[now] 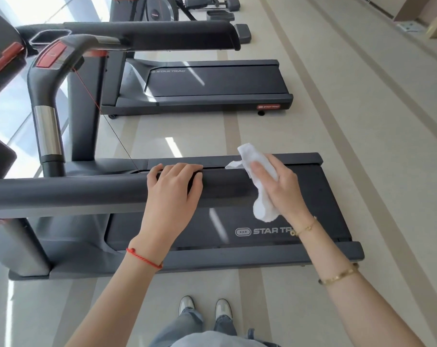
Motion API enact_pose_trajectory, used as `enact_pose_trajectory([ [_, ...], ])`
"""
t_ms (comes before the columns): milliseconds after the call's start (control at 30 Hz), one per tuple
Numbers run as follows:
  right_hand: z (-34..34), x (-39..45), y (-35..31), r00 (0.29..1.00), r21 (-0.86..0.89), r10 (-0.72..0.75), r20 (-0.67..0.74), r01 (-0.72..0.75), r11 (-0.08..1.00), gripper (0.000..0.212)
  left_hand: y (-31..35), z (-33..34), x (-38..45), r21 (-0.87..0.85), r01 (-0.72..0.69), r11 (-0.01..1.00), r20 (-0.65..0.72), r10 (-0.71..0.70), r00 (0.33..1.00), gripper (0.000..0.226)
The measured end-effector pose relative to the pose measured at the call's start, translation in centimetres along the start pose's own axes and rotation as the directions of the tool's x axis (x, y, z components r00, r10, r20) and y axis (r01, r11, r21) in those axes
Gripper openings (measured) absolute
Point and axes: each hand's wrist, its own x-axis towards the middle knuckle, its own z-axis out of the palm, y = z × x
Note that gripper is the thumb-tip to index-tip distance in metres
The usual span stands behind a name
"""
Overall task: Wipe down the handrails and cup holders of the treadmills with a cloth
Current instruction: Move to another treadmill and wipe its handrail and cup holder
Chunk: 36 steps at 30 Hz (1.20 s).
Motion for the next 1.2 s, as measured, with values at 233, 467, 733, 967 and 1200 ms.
enact_pose_trajectory([
  [233, 1.4, 1.1, -1.6, 0.959, -0.428, -0.247, 0.137, 0.282, 0.859, 0.027, -1.2, -0.8, 0.1, -0.027, 0.009, 1.000, 0.010, -0.009, 1.000, 0.024],
  [467, 5.0, 1.2, -4.2, 0.883, -0.691, -0.406, 0.235, 0.445, 0.569, 0.047, -5.4, -3.2, -0.4, -0.018, 0.056, 0.998, -0.043, -0.056, 0.998, 0.023],
  [733, 14.4, 1.1, -8.2, 0.821, -0.680, -0.451, 0.352, 0.555, 0.479, 0.039, -13.7, -7.4, -1.4, -0.034, 0.120, 0.992, -0.116, -0.123, 0.986, 0.022],
  [967, 24.9, 0.9, -12.6, 0.804, -0.660, -0.467, 0.369, 0.580, 0.477, 0.041, -23.7, -12.5, -1.9, -0.011, 0.126, 0.992, -0.133, -0.126, 0.983, 0.021],
  [1200, 33.9, 0.4, -16.1, 0.815, -0.675, -0.488, 0.314, 0.553, 0.489, 0.039, -33.7, -17.8, -3.0, 0.022, 0.106, 0.994, -0.152, -0.101, 0.983, 0.021],
])
